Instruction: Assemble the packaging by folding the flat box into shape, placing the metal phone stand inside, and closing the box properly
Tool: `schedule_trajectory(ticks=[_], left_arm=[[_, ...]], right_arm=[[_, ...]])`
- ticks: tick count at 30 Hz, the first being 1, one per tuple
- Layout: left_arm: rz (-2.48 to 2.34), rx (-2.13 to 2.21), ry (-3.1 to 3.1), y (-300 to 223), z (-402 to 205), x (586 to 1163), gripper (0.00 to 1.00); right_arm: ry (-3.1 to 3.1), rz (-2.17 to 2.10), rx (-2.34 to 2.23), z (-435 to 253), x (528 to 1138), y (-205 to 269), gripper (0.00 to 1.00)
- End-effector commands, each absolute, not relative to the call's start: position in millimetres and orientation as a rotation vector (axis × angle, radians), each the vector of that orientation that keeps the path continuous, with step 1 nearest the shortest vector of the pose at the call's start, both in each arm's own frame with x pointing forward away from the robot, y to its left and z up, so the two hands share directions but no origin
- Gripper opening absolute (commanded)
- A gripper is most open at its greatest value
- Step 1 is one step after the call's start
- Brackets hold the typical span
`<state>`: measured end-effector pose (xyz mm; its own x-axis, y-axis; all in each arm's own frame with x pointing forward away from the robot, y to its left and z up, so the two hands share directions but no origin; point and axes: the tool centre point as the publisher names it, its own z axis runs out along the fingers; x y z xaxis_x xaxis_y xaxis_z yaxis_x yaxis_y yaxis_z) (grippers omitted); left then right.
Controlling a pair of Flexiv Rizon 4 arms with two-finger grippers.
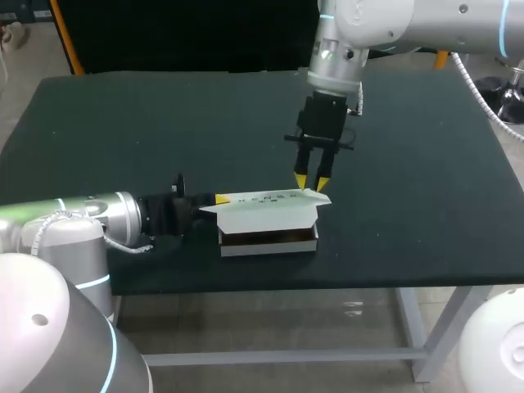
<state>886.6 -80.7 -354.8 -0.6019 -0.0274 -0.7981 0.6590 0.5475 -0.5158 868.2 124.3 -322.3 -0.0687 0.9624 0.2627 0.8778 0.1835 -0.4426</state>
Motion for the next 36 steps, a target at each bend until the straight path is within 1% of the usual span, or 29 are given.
schedule_trajectory(ticks=[1,4,8,17,18,22,24,28,32,34,36], left_arm=[[-1.082,0.495,1.978,-79.6,-362.0,884.1,0.0],[-1.082,0.489,1.975,-78.6,-362.6,883.7,0.0],[-1.074,0.481,1.972,-77.7,-363.5,883.3,0.0],[-1.067,0.468,1.947,-71.9,-360.2,878.7,0.01],[-1.066,0.467,1.944,-71.3,-359.2,878.1,0.03],[-1.064,0.466,1.936,-70.3,-356.2,876.4,0.17],[-1.064,0.465,1.932,-70.1,-355.3,875.9,0.17],[-1.064,0.465,1.927,-70.4,-355.0,875.6,0.27],[-1.064,0.458,1.918,-67.7,-351.7,872.7,0.28],[-1.063,0.45,1.911,-63.6,-349.5,869.4,0.33],[-1.059,0.436,1.902,-57.5,-347.1,865.0,0.34]], right_arm=[[-1.98,0.217,-1.722,-321.3,862.8,123.6,0.34],[-1.985,0.214,-1.721,-320.8,859.6,123.4,0.34],[-1.985,0.209,-1.725,-321.7,856.4,121.7,0.31],[-1.983,0.206,-1.731,-324.3,853.6,119.7,0.32],[-1.982,0.206,-1.731,-324.7,853.6,119.5,0.32],[-1.979,0.205,-1.731,-326.0,853.7,118.8,0.31],[-1.977,0.205,-1.73,-326.4,853.7,118.6,0.3],[-1.976,0.204,-1.73,-327.3,853.0,118.0,0.3],[-1.973,0.201,-1.733,-327.8,851.9,116.3,0.29],[-1.971,0.198,-1.735,-327.9,851.3,115.5,0.29],[-1.97,0.195,-1.735,-328.1,850.8,114.8,0.29]])
